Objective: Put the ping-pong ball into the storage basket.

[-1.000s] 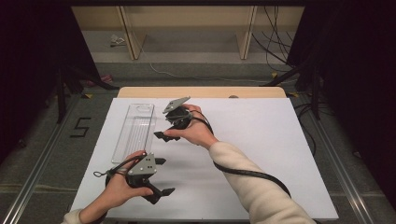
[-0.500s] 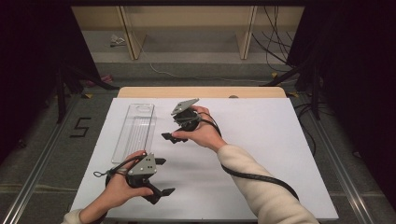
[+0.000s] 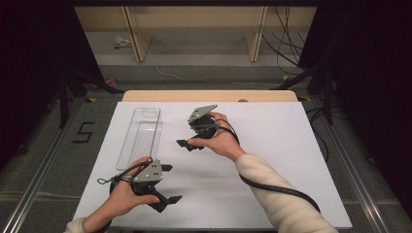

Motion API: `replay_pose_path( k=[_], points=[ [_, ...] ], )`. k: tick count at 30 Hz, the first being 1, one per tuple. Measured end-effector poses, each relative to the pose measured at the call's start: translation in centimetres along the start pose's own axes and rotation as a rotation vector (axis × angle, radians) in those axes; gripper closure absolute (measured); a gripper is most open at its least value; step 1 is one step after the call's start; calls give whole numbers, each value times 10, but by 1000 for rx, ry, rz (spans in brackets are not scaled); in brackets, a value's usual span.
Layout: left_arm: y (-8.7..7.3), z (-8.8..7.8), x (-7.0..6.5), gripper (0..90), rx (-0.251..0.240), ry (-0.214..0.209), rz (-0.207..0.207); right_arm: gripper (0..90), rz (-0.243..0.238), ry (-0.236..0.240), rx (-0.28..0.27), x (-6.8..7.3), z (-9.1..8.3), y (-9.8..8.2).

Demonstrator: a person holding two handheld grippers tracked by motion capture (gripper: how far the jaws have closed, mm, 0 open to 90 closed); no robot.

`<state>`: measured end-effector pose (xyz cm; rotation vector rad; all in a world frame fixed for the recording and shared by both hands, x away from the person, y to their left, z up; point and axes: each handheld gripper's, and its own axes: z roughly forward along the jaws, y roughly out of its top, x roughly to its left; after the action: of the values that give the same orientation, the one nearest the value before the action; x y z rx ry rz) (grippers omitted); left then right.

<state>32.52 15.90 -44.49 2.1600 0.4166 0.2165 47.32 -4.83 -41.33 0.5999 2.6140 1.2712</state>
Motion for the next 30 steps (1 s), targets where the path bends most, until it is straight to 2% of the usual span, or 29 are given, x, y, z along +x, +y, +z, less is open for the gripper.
replay_pose_path(
  k=[30],
  points=[
    [0, 0, 0, 6, 8, -1, -1, 162, 45, -47, -3, -9, -39, -41]
  ],
)
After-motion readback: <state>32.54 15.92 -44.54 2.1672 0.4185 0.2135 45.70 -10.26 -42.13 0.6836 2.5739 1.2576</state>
